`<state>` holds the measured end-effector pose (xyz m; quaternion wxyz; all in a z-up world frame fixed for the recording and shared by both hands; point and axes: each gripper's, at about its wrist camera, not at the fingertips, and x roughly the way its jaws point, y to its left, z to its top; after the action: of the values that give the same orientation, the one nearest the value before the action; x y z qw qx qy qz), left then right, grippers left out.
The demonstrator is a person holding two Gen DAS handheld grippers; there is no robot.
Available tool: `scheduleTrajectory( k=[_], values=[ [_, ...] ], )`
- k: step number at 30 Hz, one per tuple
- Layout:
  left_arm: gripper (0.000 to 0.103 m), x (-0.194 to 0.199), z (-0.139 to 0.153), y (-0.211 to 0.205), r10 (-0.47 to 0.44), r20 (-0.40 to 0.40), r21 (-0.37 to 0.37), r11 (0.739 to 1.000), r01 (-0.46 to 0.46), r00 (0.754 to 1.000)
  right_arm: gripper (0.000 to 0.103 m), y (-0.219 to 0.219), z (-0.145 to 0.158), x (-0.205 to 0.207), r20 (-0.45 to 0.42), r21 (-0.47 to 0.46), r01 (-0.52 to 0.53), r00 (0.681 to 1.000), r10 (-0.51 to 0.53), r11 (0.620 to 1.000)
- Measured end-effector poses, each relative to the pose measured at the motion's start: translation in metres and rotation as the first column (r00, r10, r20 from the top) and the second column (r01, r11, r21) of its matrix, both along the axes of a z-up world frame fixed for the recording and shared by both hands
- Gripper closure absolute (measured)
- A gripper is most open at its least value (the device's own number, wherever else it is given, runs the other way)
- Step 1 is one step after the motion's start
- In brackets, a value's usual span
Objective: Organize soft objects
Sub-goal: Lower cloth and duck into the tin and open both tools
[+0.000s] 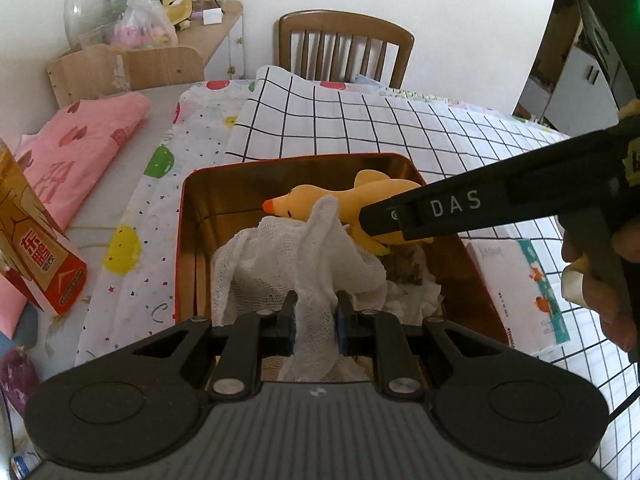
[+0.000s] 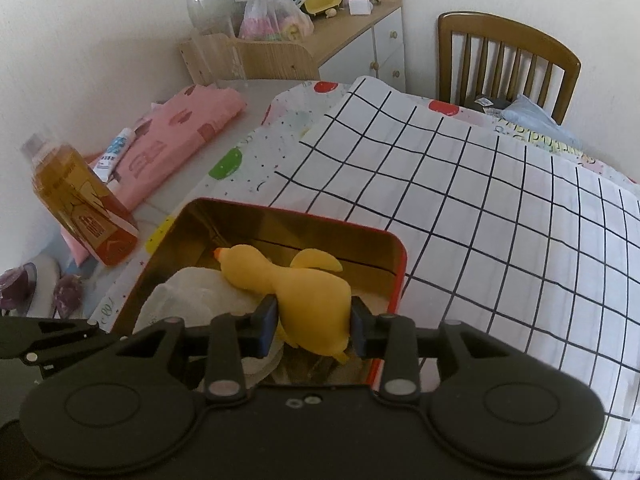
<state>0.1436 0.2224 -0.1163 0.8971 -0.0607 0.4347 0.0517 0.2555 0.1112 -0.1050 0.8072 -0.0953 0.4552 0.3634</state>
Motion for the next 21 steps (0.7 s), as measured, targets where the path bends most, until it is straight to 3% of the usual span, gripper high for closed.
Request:
scheduleTrajectory(
  k=[5, 6, 8, 9, 10, 14, 21],
  values=[
    [0.080, 0.002, -0.003, -0.002, 0.002, -0.010, 0.012, 1.000, -0.002, 1.000, 0.061, 0.001, -0.004, -0.001, 0.017, -0.018, -0.012, 1.000, 0.012, 1.000],
    [0.075, 0.003, -0.003, -0.002, 0.002, -0.011, 0.010, 1.000, -0.002, 1.000, 0.058, 0.001, -0.005, -0.002, 0.025, -0.022, -0.022, 0.999, 0.022, 1.000],
    [0.057, 0.003, -0.005, -0.002, 0.009, -0.016, 0.012, 1.000, -0.009, 1.000, 0.055, 0.001, -0.005, -0.005, 0.041, -0.028, -0.043, 0.998, 0.045, 0.999],
    [0.031, 0.003, -0.006, -0.002, 0.014, -0.015, 0.013, 1.000, -0.014, 1.000, 0.053, 0.001, -0.004, -0.006, 0.045, -0.024, -0.048, 0.998, 0.049, 0.999],
    [0.021, 0.002, -0.006, -0.001, 0.018, -0.008, 0.009, 1.000, -0.018, 1.000, 0.052, -0.001, -0.003, -0.006, 0.047, -0.019, -0.048, 0.998, 0.049, 0.999],
    [0.021, 0.001, -0.006, 0.001, 0.030, -0.004, -0.012, 0.999, -0.030, 1.000, 0.043, -0.006, 0.002, -0.008, 0.042, 0.020, -0.051, 0.998, 0.050, 0.998],
    [0.021, -0.005, -0.001, 0.000, 0.040, 0.002, -0.016, 0.999, -0.040, 0.999, 0.038, -0.020, 0.016, -0.016, 0.043, 0.083, -0.062, 0.997, 0.059, 0.995]
  ],
)
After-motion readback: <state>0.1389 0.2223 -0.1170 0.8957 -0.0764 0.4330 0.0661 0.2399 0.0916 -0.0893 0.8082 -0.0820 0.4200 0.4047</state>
